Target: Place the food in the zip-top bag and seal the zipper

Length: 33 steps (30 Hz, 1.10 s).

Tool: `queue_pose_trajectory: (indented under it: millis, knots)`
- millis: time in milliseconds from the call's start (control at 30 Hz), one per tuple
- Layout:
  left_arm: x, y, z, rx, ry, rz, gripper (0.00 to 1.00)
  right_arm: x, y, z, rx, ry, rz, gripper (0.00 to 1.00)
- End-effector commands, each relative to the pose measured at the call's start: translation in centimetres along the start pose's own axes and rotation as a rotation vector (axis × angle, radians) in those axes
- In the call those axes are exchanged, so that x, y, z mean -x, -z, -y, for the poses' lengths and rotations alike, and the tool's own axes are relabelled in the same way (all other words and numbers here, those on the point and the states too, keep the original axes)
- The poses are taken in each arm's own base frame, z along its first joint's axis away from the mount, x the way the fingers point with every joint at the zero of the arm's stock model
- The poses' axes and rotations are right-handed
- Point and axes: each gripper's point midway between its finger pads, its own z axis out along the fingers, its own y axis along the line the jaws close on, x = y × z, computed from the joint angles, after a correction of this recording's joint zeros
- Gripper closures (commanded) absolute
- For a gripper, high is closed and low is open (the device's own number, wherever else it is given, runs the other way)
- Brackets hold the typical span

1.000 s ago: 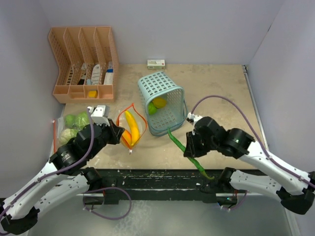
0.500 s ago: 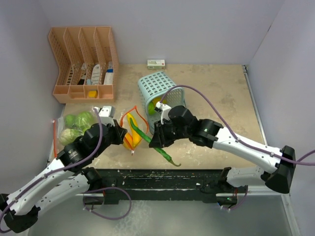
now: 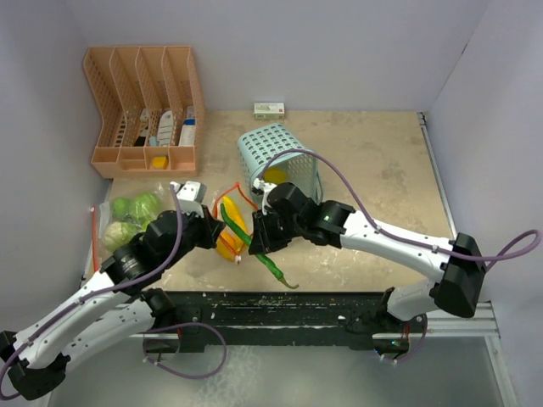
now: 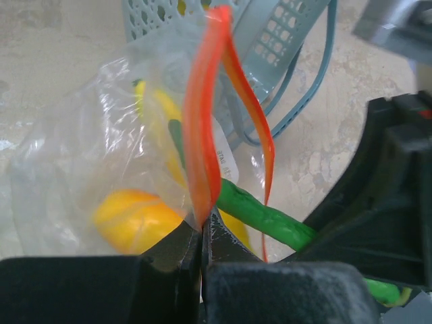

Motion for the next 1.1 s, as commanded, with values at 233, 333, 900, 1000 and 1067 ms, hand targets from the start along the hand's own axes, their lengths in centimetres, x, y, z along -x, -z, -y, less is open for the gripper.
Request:
queue_pose_trajectory:
  millis: [233,333,900,1000,1067]
  knots:
    - [3.8,2.4,2.5,-0.137,-0.05,0.115,1.0,1.7,-0.7,-0.1,-0.074,0.048,-0.042,0.82]
    - [3.1,1.7,3.4,-0.183,-0.064,0.087,1.0,2.7,-0.7,-0.5,-0.085,0.06,-0.039,0.81]
    - [0.8,1.0,5.3,-0.288,-0.028,-0.002,1.0,8.5,-0.7,-2.4,-0.06,0.049,0.203,0.32]
    - [0.5,1.0,4.4,-0.244,-0.023,-0.003,1.0,8.4,1.2,-2.6,-0.055,0.068,0.222,0.3]
    - [0.4,0.9,3.8,-0.213,-0.017,0.001,1.0,8.1,2.8,-2.6,-0.046,0.072,0.241,0.29]
